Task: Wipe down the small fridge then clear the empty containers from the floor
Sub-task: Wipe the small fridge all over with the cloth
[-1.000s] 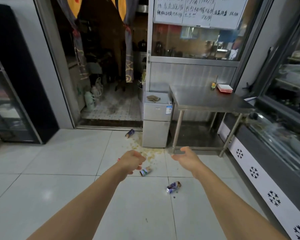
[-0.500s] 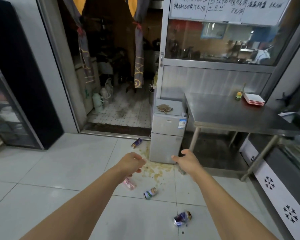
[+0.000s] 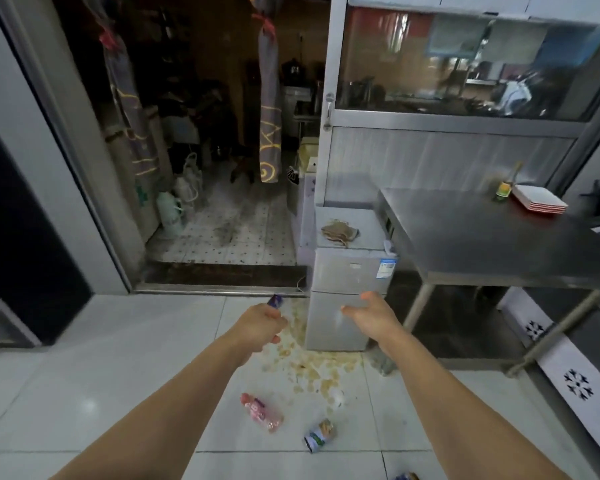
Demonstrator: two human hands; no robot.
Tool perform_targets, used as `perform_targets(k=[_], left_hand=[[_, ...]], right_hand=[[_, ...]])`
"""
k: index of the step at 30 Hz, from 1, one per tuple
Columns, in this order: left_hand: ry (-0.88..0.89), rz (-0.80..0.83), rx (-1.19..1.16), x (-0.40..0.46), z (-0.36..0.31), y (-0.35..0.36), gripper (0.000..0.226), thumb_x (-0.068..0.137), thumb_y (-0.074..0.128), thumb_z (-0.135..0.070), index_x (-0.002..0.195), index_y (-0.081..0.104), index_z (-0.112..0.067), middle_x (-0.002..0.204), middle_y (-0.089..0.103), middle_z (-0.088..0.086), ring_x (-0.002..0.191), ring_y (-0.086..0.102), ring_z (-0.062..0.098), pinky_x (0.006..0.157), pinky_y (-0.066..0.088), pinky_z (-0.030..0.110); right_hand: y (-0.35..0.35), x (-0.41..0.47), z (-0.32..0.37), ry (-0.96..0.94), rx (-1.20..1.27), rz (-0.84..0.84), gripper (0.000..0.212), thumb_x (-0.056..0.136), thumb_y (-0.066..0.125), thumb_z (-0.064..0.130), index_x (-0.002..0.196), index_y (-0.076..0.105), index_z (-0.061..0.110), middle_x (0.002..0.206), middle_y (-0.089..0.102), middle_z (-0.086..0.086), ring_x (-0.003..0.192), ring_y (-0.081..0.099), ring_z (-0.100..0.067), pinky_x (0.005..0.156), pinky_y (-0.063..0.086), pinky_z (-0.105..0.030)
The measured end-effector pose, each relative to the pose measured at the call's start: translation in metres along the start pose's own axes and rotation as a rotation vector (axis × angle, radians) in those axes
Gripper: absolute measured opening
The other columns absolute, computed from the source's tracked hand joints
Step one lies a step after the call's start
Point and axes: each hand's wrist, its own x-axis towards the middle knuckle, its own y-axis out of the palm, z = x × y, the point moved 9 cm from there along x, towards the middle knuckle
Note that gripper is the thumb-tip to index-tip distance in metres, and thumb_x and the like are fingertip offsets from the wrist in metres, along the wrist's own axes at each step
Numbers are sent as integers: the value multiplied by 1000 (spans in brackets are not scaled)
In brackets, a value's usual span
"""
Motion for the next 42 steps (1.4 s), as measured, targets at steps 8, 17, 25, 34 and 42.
perform_targets(k=[8,17,25,34,42], left_hand=[[-8,88,16,116,-37,-25,6,87,58,-26,84,53,-25,89,59,-5,79,58,8,68,41,30],[-11,165,62,253,-96,-14,4,86,59,-24,83,56,-25,78,60,-4,72,56,9,62,38,25],[-19,201,8,377,-144,5,11,88,57,-10,99,57,-10,83,57,5,67,54,12,52,44,17],[3,232,162,502,-159,29,17,88,60,-20,104,56,-15,100,60,6,86,62,18,71,52,25],[35,347,325,619,-157,41,34,86,63,-18,117,55,-10,122,57,13,109,58,29,95,49,41]], right_hand=[[11,94,36,46,-20,-46,41,85,64,29,121,53,13,122,59,-8,111,55,-25,95,46,-36],[14,242,46,109,17,-82,49,86,63,31,127,47,11,125,53,-11,110,53,-25,86,43,-32],[10,372,49,167,-47,-66,58,87,61,33,137,40,12,137,44,-13,124,46,-28,100,38,-34],[25,470,42,171,-157,-100,42,85,61,21,125,53,8,124,55,-16,108,56,-26,77,42,-25],[58,565,35,207,-335,-210,55,84,62,21,136,42,16,138,39,-11,129,37,-29,105,37,-36]])
